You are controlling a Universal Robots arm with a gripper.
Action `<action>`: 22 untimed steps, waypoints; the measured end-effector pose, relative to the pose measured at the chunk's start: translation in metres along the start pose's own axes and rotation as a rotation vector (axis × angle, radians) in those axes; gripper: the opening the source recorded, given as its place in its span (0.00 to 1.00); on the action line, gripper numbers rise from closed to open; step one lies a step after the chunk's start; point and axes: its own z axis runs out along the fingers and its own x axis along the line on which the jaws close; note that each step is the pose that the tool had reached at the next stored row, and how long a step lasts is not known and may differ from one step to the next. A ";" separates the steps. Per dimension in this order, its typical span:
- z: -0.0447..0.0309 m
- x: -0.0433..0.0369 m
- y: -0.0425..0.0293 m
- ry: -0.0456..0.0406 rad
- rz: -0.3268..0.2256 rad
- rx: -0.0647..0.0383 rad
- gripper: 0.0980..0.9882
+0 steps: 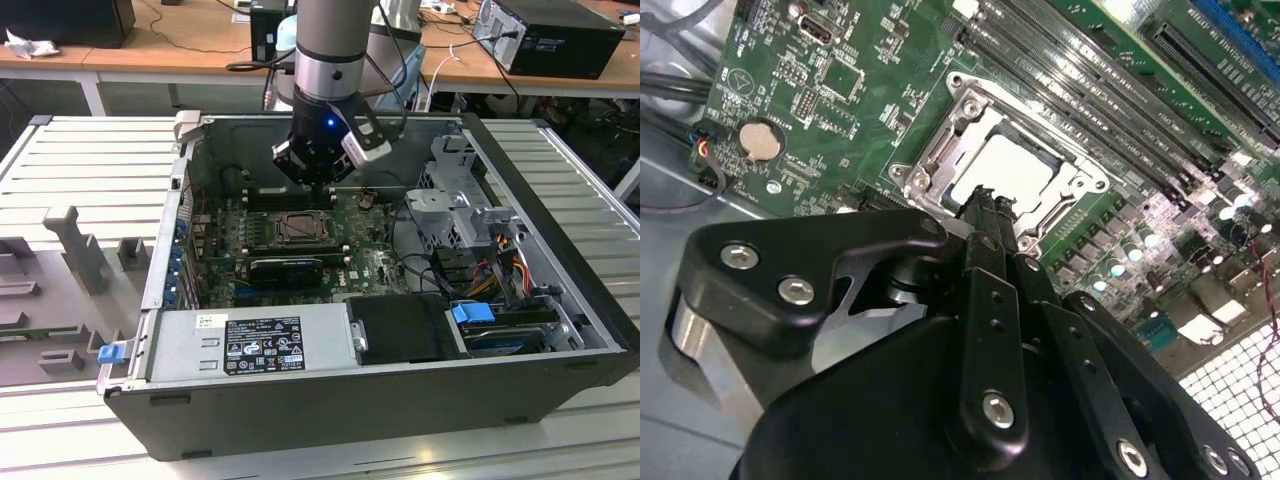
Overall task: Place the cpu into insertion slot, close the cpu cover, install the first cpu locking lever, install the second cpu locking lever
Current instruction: 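Install the second cpu locking lever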
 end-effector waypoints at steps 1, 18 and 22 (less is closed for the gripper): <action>0.0000 0.0000 -0.0007 0.0000 0.000 0.000 0.01; 0.0013 0.0016 -0.0240 -0.0008 0.000 -0.027 0.01; 0.0060 0.0025 -0.0316 -0.0024 0.000 -0.051 0.01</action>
